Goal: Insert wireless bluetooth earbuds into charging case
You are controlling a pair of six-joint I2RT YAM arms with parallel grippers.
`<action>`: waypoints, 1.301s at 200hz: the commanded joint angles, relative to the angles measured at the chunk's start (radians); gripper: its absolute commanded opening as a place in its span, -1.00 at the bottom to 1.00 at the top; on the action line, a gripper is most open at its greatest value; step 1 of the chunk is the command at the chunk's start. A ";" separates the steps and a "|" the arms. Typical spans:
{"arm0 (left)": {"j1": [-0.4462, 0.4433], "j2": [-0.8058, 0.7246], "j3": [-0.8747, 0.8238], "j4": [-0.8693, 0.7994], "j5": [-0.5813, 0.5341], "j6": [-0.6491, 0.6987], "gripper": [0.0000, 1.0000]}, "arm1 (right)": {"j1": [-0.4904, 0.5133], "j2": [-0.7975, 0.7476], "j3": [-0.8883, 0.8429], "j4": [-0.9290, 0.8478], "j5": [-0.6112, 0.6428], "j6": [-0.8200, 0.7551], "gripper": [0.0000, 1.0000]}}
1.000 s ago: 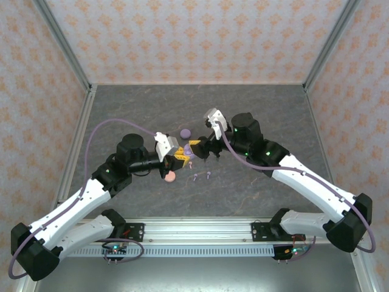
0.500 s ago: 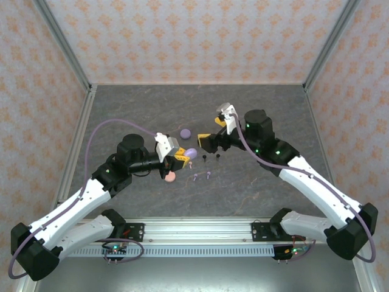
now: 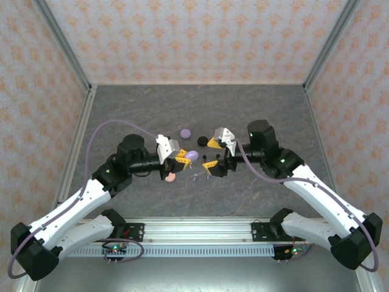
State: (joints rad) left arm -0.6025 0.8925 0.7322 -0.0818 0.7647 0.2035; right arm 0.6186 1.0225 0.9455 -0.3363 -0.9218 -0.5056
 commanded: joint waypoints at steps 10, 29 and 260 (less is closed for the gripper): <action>-0.009 -0.013 0.042 0.010 0.053 0.032 -1.00 | 0.004 0.059 0.084 -0.068 -0.123 -0.121 0.49; -0.009 -0.009 0.045 0.005 0.057 0.034 -1.00 | 0.014 0.091 0.106 -0.068 -0.141 -0.132 0.35; -0.014 0.037 0.062 0.007 0.070 0.016 -0.22 | 0.056 0.132 0.179 -0.075 -0.151 -0.109 -0.68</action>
State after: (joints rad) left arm -0.6090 0.9260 0.7605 -0.0925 0.8307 0.2180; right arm 0.6689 1.1713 1.0924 -0.4339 -1.0401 -0.6220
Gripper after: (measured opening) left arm 0.409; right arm 0.164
